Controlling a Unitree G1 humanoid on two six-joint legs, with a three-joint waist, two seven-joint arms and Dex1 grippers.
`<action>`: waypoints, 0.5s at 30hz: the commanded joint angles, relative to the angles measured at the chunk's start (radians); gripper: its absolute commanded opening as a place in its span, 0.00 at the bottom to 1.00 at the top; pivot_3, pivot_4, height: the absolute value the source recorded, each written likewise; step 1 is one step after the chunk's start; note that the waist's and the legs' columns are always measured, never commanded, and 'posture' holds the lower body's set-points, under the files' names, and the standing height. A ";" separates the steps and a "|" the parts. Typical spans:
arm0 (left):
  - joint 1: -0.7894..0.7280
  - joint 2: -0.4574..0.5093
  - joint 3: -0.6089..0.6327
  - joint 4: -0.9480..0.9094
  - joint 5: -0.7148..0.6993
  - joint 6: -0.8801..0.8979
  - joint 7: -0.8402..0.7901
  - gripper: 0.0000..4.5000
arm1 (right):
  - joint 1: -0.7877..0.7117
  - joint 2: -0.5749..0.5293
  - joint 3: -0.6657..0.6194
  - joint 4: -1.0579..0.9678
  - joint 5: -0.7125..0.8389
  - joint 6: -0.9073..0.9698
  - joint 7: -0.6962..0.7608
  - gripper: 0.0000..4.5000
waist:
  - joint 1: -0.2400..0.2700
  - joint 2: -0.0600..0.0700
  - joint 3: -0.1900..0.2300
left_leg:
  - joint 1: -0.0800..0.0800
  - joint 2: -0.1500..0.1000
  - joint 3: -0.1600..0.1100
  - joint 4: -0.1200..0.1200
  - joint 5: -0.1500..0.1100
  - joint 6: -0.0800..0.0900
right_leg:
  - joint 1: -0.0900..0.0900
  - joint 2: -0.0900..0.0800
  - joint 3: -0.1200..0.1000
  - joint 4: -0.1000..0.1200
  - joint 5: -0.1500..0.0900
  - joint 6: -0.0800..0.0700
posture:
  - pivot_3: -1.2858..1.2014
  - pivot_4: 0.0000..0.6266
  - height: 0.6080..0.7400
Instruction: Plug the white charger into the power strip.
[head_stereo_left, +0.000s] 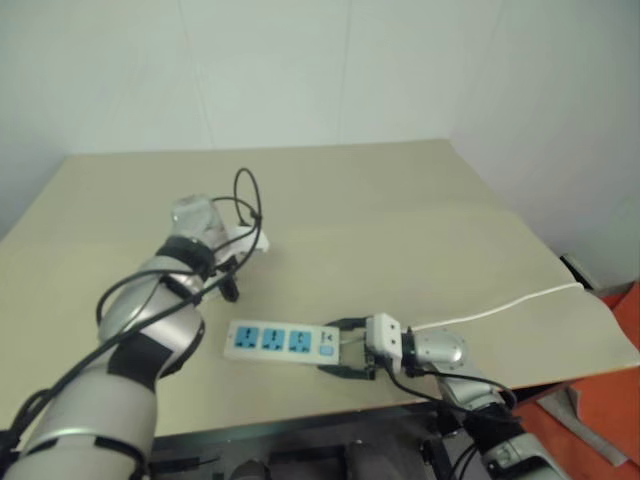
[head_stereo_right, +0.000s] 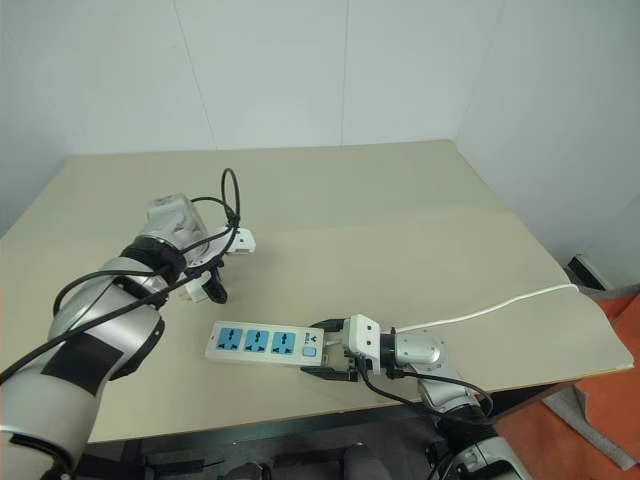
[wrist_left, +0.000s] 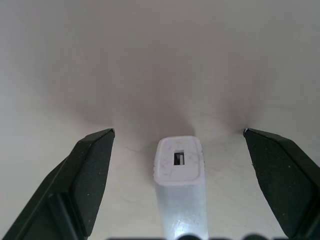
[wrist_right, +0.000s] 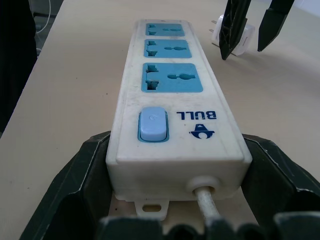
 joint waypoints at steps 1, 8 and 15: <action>-0.008 0.004 -0.005 -0.018 0.028 -0.010 -0.007 0.86 | 0.023 -0.002 0.040 0.035 -0.059 0.016 -0.014 0.76 | 0.000 0.000 0.000 | 0.000 0.000 0.000 0.000 0.000 0.000 | 0.000 0.000 0.000 0.000 0.000 0.000 | 0.52 0.24 1.00; -0.007 0.012 -0.016 -0.028 0.057 -0.029 -0.041 0.36 | 0.029 -0.003 0.044 0.027 -0.059 0.021 -0.020 0.76 | 0.000 0.000 0.000 | 0.000 0.000 0.000 0.000 0.000 0.000 | 0.000 0.000 0.000 0.000 0.000 0.000 | 0.52 0.24 1.00; -0.006 0.004 0.020 -0.038 0.041 -0.011 -0.007 0.22 | 0.029 -0.001 0.047 0.029 -0.059 0.021 -0.023 0.76 | -0.001 0.000 0.000 | 0.000 0.000 0.000 0.000 0.000 0.000 | 0.000 0.000 0.000 0.000 0.000 0.000 | 0.52 0.24 1.00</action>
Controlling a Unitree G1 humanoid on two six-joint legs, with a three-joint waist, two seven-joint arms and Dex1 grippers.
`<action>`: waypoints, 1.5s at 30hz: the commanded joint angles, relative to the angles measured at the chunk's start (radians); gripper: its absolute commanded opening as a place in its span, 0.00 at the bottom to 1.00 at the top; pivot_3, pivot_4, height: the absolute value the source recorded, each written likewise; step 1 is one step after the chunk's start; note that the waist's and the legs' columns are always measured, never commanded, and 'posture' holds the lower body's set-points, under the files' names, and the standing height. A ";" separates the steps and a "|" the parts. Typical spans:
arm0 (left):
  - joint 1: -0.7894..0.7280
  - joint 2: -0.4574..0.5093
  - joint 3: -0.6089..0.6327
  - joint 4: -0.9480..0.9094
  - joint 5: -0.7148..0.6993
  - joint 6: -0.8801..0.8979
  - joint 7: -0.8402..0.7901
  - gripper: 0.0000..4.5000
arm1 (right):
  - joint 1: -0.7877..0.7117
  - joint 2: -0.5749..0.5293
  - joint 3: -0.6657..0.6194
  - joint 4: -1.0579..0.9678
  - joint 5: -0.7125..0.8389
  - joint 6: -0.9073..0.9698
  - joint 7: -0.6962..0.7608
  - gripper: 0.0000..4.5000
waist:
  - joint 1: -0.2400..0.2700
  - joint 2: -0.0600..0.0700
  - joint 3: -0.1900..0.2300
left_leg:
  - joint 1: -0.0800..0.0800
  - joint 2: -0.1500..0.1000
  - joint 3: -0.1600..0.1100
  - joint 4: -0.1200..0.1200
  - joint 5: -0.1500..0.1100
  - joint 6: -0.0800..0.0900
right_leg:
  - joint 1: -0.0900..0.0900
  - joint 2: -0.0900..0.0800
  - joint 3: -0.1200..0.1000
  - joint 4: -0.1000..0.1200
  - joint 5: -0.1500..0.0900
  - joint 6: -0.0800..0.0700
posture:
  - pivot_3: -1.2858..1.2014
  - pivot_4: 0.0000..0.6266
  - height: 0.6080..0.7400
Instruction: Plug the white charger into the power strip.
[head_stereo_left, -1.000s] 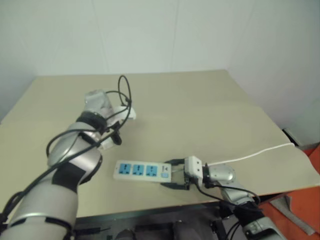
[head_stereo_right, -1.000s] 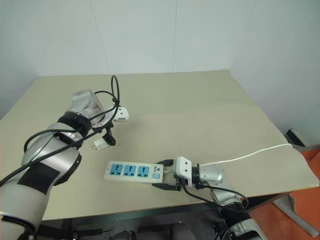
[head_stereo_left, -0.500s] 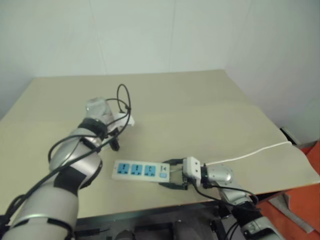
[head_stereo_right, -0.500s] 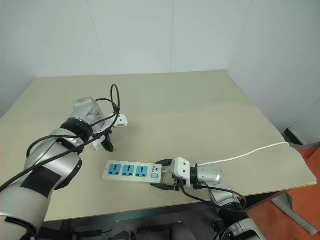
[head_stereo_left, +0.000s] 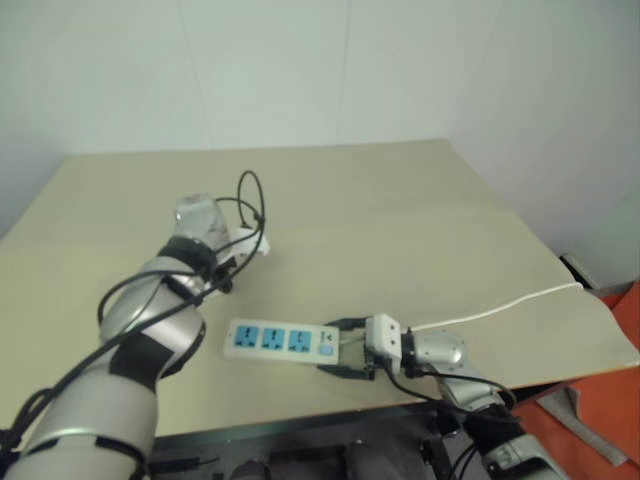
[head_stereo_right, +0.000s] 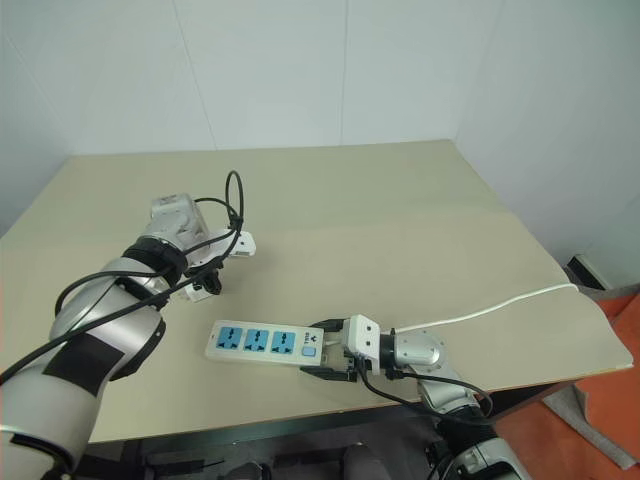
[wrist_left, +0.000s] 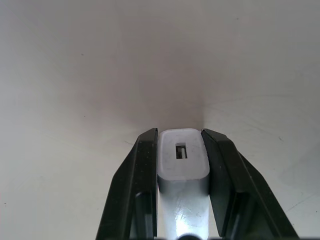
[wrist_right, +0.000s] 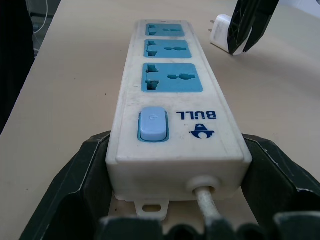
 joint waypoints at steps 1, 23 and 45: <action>-0.013 0.002 0.043 -0.035 -0.013 0.014 0.029 0.22 | 0.025 -0.001 0.043 0.035 -0.058 0.021 -0.008 0.76 | 0.000 0.000 0.000 | 0.000 0.000 0.000 0.000 0.000 0.000 | 0.000 0.000 0.000 0.000 0.000 0.000 | 0.52 0.24 1.00; 0.527 0.041 0.906 -0.957 -0.901 0.279 0.066 0.22 | -0.299 0.022 0.007 0.442 0.006 -0.021 0.305 0.76 | 0.008 0.001 0.000 | 0.000 0.001 0.000 0.001 0.000 -0.001 | 0.001 -0.001 -0.001 0.000 0.002 -0.003 | 0.52 0.24 1.00; 0.743 0.073 0.734 -0.990 -1.111 0.120 -0.062 0.22 | -0.317 0.069 -0.028 0.554 -0.027 -0.111 0.269 0.76 | 0.005 0.001 0.000 | 0.016 0.001 0.000 0.000 0.000 -0.001 | 0.017 -0.001 -0.002 -0.002 0.001 -0.001 | 0.52 0.24 1.00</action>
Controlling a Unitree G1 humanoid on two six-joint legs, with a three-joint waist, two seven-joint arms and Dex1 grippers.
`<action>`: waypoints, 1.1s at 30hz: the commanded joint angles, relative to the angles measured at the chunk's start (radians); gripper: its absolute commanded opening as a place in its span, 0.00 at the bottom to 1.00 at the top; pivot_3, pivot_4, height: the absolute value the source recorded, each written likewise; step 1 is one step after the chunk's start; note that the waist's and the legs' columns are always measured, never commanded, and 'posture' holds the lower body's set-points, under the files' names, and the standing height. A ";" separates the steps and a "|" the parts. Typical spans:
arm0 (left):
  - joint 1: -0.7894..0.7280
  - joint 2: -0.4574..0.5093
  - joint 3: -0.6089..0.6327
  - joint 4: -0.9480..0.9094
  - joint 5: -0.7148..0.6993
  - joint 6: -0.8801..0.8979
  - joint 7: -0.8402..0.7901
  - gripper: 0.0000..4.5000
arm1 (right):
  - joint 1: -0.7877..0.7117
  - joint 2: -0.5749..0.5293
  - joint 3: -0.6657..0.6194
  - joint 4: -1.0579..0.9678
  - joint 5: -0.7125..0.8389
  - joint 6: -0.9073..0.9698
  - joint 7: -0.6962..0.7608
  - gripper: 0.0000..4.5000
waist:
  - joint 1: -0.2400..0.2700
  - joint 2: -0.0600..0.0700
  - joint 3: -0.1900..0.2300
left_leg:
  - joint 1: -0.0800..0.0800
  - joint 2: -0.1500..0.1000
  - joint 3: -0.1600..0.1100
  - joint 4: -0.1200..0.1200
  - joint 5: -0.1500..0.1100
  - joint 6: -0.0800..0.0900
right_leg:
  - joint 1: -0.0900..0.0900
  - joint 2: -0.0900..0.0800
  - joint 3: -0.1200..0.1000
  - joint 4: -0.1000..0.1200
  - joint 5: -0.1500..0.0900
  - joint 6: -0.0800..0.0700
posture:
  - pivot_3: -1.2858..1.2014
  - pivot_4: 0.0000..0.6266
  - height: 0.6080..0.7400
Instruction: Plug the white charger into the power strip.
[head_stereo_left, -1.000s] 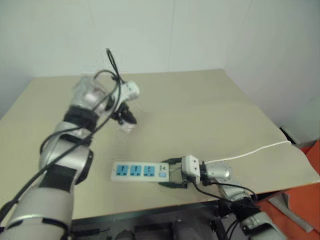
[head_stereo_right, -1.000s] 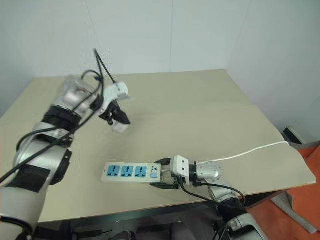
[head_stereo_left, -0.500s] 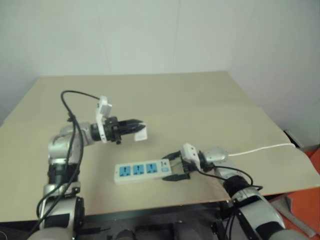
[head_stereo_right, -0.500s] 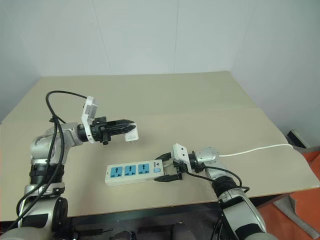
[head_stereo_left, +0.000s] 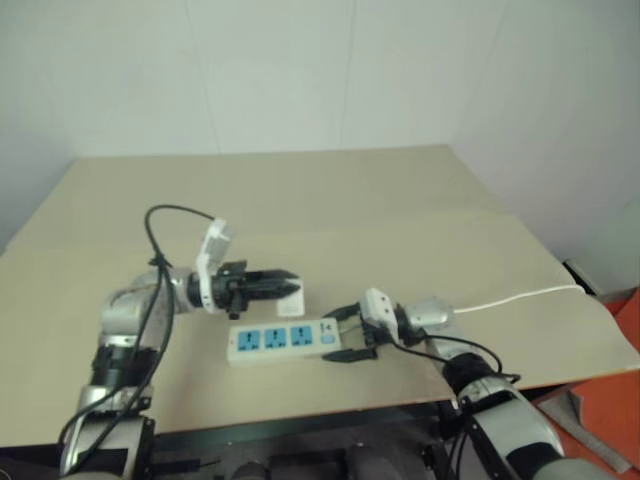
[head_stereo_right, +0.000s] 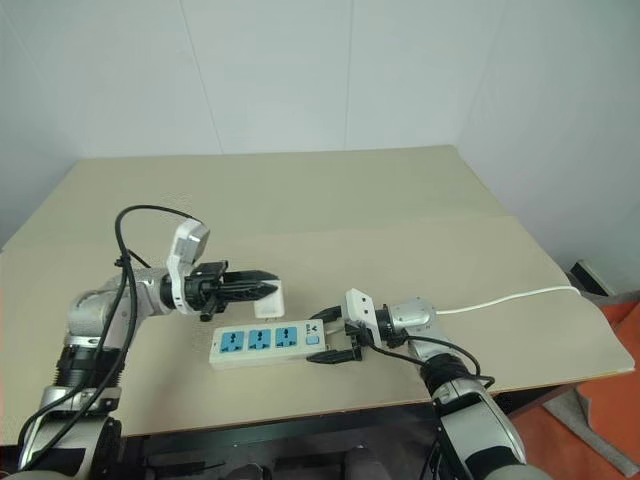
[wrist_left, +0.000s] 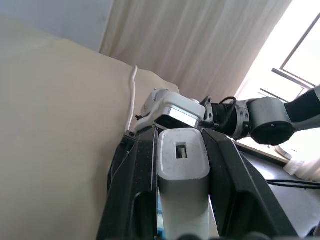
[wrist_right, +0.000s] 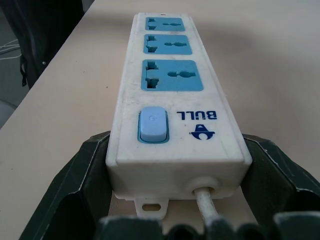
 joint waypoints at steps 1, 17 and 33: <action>0.010 0.000 -0.023 0.009 0.003 -0.076 -0.014 0.22 | 0.017 0.001 0.009 0.030 -0.057 -0.004 -0.035 0.76 | -0.002 0.000 0.000 | 0.000 0.000 0.000 0.000 0.000 0.000 | 0.000 0.000 0.000 0.000 0.000 0.000 | 0.52 0.24 1.00; 0.045 -0.035 -0.105 0.087 0.039 -0.215 -0.013 0.22 | 0.029 0.010 0.016 0.030 -0.079 -0.033 -0.063 0.76 | -0.007 0.000 0.000 | 0.000 0.000 0.000 0.000 0.000 0.000 | 0.000 0.000 0.000 0.000 0.000 0.000 | 0.52 0.24 1.00; 0.004 -0.054 -0.128 0.241 0.075 -0.303 -0.041 0.22 | 0.041 0.012 0.019 0.024 -0.087 -0.033 -0.068 0.76 | -0.009 0.000 0.000 | 0.002 0.000 0.000 -0.001 0.000 0.000 | 0.000 0.001 0.001 0.000 0.000 -0.001 | 0.52 0.24 1.00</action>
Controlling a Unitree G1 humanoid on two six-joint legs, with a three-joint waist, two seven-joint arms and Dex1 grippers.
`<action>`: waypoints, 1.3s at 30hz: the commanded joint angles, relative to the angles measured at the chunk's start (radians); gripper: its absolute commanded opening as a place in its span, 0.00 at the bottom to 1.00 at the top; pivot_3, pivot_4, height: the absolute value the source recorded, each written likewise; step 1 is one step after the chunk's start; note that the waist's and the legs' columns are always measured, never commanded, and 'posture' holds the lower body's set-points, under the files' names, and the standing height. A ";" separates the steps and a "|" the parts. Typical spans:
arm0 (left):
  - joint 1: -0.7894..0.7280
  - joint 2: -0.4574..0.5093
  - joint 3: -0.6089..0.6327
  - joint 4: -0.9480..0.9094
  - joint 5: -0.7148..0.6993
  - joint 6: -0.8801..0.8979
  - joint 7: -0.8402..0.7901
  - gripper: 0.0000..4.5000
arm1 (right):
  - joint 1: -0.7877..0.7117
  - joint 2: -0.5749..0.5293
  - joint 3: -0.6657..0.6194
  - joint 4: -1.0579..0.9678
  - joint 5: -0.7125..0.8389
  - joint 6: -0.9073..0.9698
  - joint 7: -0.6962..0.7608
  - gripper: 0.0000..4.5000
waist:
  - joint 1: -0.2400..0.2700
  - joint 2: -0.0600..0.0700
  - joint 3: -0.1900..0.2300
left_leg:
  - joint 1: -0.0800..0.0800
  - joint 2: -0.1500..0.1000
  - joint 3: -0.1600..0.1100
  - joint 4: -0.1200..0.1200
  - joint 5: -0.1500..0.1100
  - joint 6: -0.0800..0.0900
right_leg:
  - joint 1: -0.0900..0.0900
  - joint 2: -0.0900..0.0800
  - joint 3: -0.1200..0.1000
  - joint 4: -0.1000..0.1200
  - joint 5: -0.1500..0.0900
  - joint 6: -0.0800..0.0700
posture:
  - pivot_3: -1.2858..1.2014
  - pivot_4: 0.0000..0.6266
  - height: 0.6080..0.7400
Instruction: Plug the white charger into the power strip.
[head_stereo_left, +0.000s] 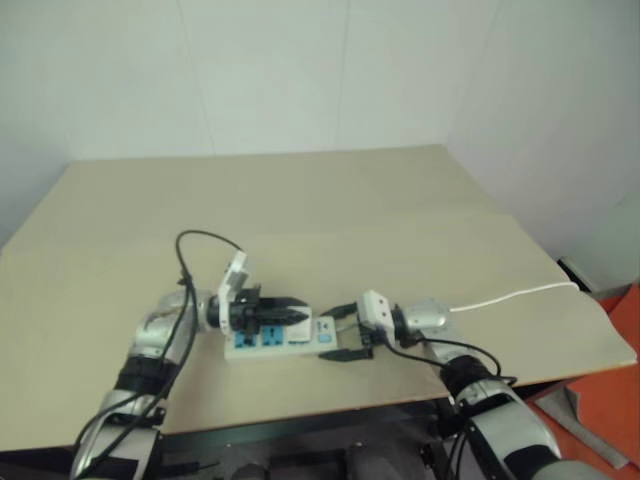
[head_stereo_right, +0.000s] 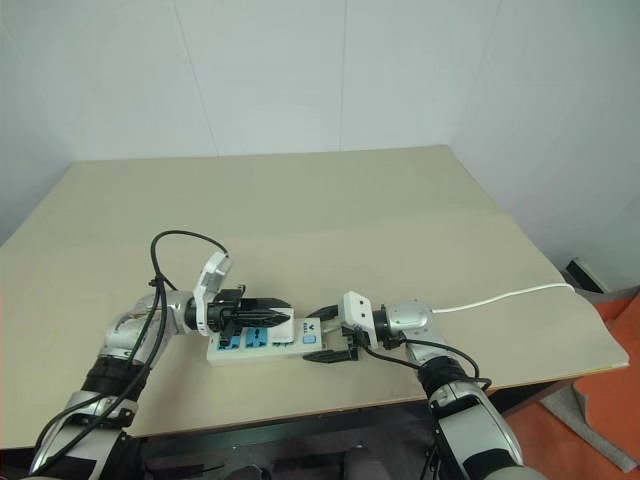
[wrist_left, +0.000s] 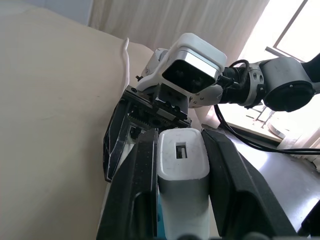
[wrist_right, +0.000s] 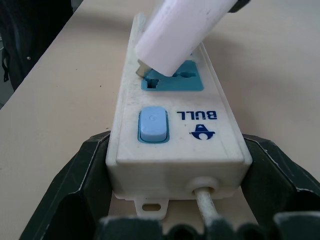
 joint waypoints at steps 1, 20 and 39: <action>-0.011 -0.006 0.000 0.014 0.013 -0.031 0.001 0.22 | 0.030 -0.003 0.021 0.028 -0.061 0.009 -0.029 0.76 | -0.001 0.000 0.000 | 0.000 0.000 0.000 0.000 0.000 0.000 | 0.000 0.000 0.000 0.000 0.000 0.000 | 0.52 0.24 1.00; 0.158 -0.023 0.036 -0.222 0.013 -0.174 0.093 0.22 | 0.043 0.003 0.014 0.020 -0.049 -0.004 -0.019 0.76 | 0.000 0.000 0.000 | 0.001 0.000 0.000 -0.003 0.000 0.000 | 0.000 0.000 0.001 -0.002 0.000 -0.001 | 0.52 0.24 1.00; 0.190 0.015 0.029 -0.104 0.023 -0.315 -0.012 0.22 | 0.055 -0.004 0.007 0.002 -0.046 -0.014 -0.005 0.76 | 0.000 0.000 0.000 | 0.003 0.000 0.000 -0.011 0.000 0.000 | -0.001 0.001 0.001 -0.006 -0.001 -0.004 | 0.52 0.24 1.00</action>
